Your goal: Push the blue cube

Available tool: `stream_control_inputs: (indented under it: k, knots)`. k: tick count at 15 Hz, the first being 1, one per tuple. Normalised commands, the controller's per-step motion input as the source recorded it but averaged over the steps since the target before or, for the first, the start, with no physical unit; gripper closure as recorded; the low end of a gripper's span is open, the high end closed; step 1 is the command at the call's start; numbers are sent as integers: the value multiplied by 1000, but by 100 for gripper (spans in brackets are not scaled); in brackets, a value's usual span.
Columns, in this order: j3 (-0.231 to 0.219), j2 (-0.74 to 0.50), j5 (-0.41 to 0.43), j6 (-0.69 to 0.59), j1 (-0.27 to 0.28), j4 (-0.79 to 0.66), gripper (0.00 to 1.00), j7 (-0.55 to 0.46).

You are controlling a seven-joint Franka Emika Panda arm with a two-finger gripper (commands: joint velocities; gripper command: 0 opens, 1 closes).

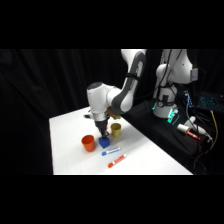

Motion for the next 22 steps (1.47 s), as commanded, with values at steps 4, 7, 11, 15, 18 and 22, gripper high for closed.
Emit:
stream_control_inputs:
  k: [4, 7, 11, 15, 18, 22]
  knots:
    - [-10, -44, -97, 8, 34, -45, 97, 92]
    - [-37, -285, -131, -267, 59, -74, 97, 119]
    - [-28, -367, -124, -392, 47, -20, 97, 98]
    - [-28, -302, -138, -333, 46, 48, 97, 103]
    - [-14, -195, -128, -299, 37, 93, 99, 84]
    - [9, -136, -68, -246, 24, 91, 97, 67]
